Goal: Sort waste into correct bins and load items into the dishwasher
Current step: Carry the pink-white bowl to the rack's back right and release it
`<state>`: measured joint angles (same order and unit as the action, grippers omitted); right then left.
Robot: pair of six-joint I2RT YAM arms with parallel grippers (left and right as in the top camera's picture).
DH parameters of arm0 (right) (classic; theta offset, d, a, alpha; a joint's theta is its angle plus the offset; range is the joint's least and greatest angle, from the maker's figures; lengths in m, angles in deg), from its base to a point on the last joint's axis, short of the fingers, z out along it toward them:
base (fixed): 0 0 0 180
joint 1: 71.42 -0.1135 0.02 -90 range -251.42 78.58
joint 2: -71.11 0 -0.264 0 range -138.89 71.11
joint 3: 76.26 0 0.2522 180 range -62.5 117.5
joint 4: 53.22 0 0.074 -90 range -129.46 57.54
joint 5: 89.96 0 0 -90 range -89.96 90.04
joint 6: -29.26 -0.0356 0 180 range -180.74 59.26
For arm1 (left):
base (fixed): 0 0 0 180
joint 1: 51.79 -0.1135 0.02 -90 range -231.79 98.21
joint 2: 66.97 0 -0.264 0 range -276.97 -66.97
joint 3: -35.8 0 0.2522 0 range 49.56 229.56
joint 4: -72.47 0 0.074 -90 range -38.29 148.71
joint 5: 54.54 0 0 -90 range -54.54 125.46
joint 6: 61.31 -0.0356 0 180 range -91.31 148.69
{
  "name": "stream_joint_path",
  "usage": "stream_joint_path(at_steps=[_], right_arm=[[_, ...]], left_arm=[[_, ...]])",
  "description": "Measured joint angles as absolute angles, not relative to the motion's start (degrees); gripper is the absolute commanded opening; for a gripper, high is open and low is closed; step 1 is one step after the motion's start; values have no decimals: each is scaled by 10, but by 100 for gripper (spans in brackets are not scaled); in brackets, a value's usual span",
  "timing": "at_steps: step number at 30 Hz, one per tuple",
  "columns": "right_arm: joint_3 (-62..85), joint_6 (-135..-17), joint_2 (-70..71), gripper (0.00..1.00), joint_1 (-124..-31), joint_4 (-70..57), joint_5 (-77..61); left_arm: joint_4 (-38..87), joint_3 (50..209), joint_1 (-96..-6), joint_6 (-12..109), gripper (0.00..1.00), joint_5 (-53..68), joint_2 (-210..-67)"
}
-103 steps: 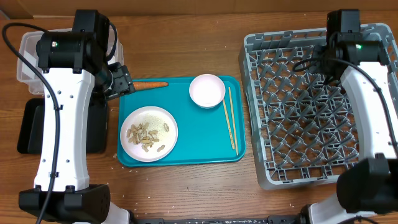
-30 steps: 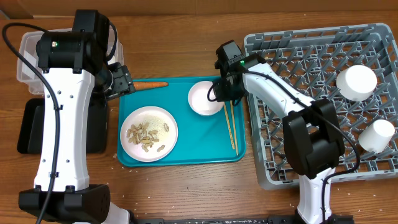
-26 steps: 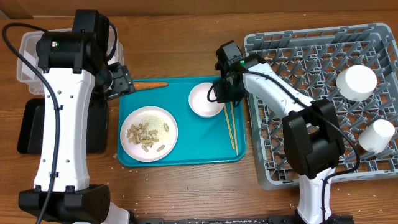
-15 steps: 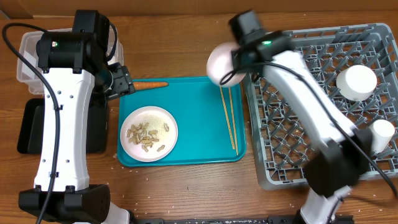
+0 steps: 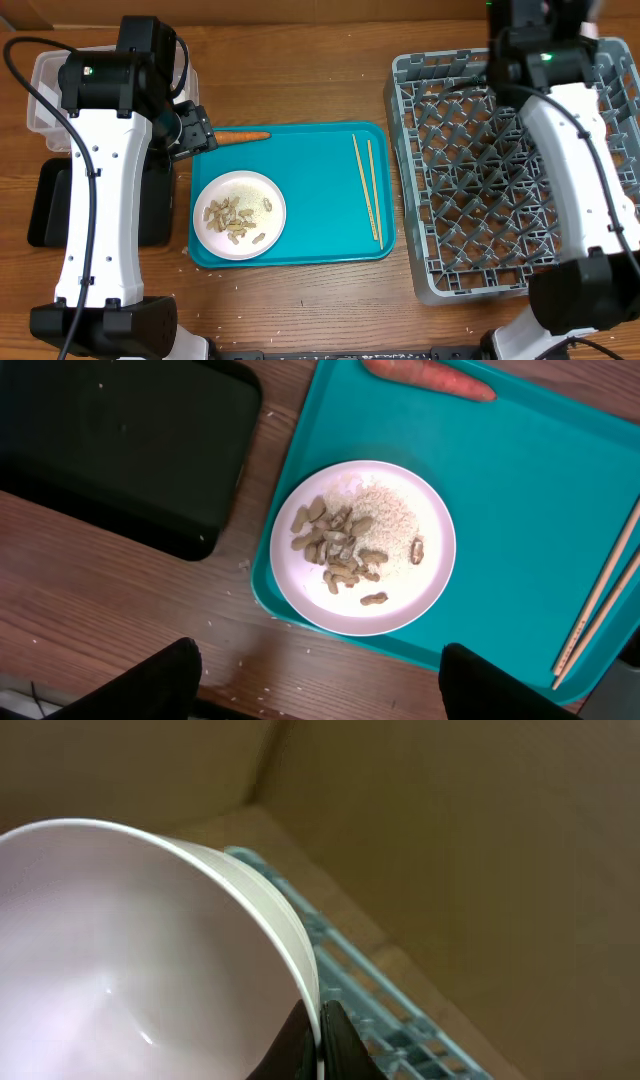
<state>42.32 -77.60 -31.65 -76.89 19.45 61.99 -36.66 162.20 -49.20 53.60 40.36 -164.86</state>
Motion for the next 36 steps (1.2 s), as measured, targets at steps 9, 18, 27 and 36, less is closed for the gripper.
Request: stream_joint_path(at_steps=[9,18,27,36], right_arm=[[324,-788,-339,4,-687,100,652],[286,-785,-424,4,-685,55,642],[285,-787,-449,4,-698,51,657],[285,-788,-449,4,-732,67,683]], left_arm=[[-364,1622,-492,536,78,403,-1649],[-362,1622,-492,536,78,393,-1649],[-360,1622,-492,536,79,391,-1649],[-360,1622,-492,536,79,391,-1649]])
